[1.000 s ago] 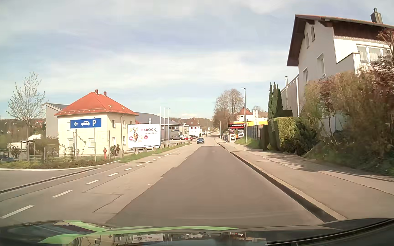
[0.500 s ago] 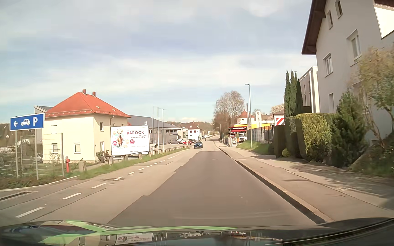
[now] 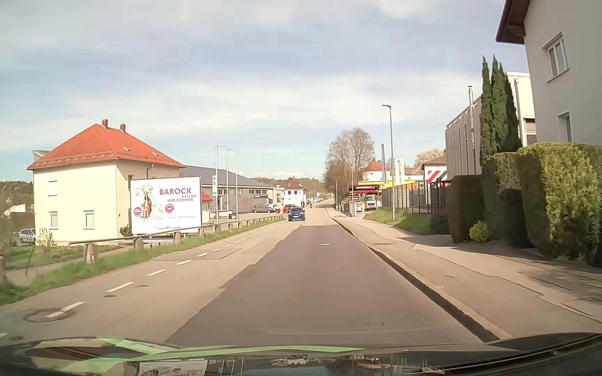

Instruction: Follow the waypoints while adhering to traffic rules and regulations

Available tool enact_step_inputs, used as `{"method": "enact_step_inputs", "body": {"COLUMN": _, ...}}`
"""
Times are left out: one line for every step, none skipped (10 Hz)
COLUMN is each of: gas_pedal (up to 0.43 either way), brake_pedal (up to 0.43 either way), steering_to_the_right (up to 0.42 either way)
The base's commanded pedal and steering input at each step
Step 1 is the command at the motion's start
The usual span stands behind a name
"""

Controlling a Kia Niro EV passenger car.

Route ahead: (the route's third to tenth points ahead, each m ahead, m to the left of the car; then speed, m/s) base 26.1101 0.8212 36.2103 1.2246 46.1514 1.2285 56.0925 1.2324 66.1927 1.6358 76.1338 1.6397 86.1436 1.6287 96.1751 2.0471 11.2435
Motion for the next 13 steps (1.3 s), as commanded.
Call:
{"method": "enact_step_inputs", "body": {"gas_pedal": 0.059, "brake_pedal": 0.0, "steering_to_the_right": 0.0}}
{"method": "enact_step_inputs", "body": {"gas_pedal": 0.059, "brake_pedal": 0.0, "steering_to_the_right": 0.0}}
{"method": "enact_step_inputs", "body": {"gas_pedal": 0.067, "brake_pedal": 0.0, "steering_to_the_right": -0.001}}
{"method": "enact_step_inputs", "body": {"gas_pedal": 0.067, "brake_pedal": 0.0, "steering_to_the_right": -0.001}}
{"method": "enact_step_inputs", "body": {"gas_pedal": 0.067, "brake_pedal": 0.0, "steering_to_the_right": -0.003}}
{"method": "enact_step_inputs", "body": {"gas_pedal": 0.079, "brake_pedal": 0.0, "steering_to_the_right": -0.005}}
{"method": "enact_step_inputs", "body": {"gas_pedal": 0.079, "brake_pedal": 0.0, "steering_to_the_right": -0.011}}
{"method": "enact_step_inputs", "body": {"gas_pedal": 0.087, "brake_pedal": 0.0, "steering_to_the_right": -0.013}}
{"method": "enact_step_inputs", "body": {"gas_pedal": 0.098, "brake_pedal": 0.0, "steering_to_the_right": -0.014}}
{"method": "enact_step_inputs", "body": {"gas_pedal": 0.098, "brake_pedal": 0.0, "steering_to_the_right": -0.012}}
{"method": "enact_step_inputs", "body": {"gas_pedal": 0.098, "brake_pedal": 0.0, "steering_to_the_right": -0.009}}
{"method": "enact_step_inputs", "body": {"gas_pedal": 0.098, "brake_pedal": 0.0, "steering_to_the_right": -0.009}}
{"method": "enact_step_inputs", "body": {"gas_pedal": 0.11, "brake_pedal": 0.0, "steering_to_the_right": -0.009}}
